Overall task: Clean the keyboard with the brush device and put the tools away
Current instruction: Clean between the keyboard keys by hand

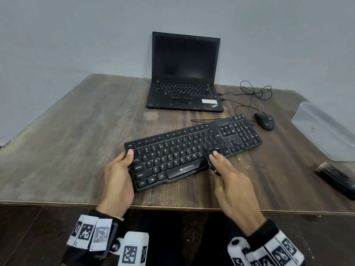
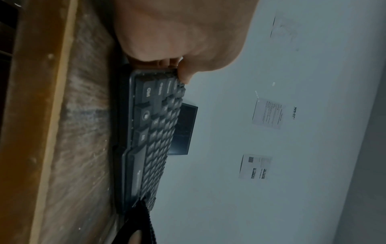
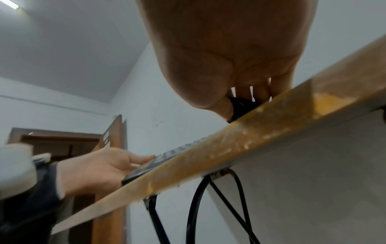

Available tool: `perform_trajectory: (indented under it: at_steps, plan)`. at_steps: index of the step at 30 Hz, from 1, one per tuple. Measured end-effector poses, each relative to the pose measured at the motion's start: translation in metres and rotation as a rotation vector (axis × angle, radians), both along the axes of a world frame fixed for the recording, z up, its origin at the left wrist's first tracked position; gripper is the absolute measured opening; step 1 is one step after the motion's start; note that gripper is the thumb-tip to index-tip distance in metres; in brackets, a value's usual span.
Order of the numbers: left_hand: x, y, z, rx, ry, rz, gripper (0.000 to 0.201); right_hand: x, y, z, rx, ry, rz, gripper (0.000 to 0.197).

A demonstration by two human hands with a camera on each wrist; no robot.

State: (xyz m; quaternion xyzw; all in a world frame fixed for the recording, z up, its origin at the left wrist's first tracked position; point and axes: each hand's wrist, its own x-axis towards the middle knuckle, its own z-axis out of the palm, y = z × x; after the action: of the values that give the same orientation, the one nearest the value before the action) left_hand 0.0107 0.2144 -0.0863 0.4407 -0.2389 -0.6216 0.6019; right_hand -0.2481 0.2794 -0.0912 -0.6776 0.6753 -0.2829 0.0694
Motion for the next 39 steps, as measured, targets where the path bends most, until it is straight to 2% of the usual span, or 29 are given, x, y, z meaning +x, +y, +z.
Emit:
perform_trajectory:
  at_steps: [5,9,14,17,20,22,25,28,32,39]
  plan:
    - [0.001,-0.001,0.002,0.01,0.004,-0.006,0.029,0.004,-0.018,0.007,-0.004,-0.105,-0.116,0.048]
    - [0.003,-0.002,0.003,-0.007,0.018,-0.004,0.028,0.032,-0.025,0.006,0.079,-0.055,-0.125,0.049]
    - [0.002,0.0,0.003,-0.043,0.033,0.021,0.024,0.066,-0.004,-0.001,0.045,-0.059,-0.069,0.052]
    - [0.003,-0.002,0.0,-0.047,0.033,0.032,0.023,0.086,0.015,-0.003,0.036,-0.093,0.044,0.052]
    - [0.004,-0.002,-0.001,-0.048,0.038,0.026,0.023,0.084,0.024,0.009,0.082,-0.312,0.117,0.048]
    - [0.004,-0.001,-0.001,-0.054,0.038,0.026,0.022,0.066,0.015,0.021,0.007,-0.431,0.014,0.04]
    - [0.003,0.0,0.0,-0.073,0.036,0.029,0.022,0.032,-0.016,0.035,-0.172,-0.33,-0.138,0.037]
    - [0.001,0.001,0.0,-0.076,0.034,0.027,0.023,0.017,-0.042,0.033,-0.099,-0.169,-0.174,0.039]
    - [0.002,0.001,-0.001,-0.08,0.03,0.041,0.022,0.05,-0.039,0.022,0.077,-0.009,-0.13,0.043]
    - [0.003,0.0,-0.005,-0.091,0.023,0.054,0.021,0.116,-0.004,0.005,0.038,0.007,0.059,0.049]
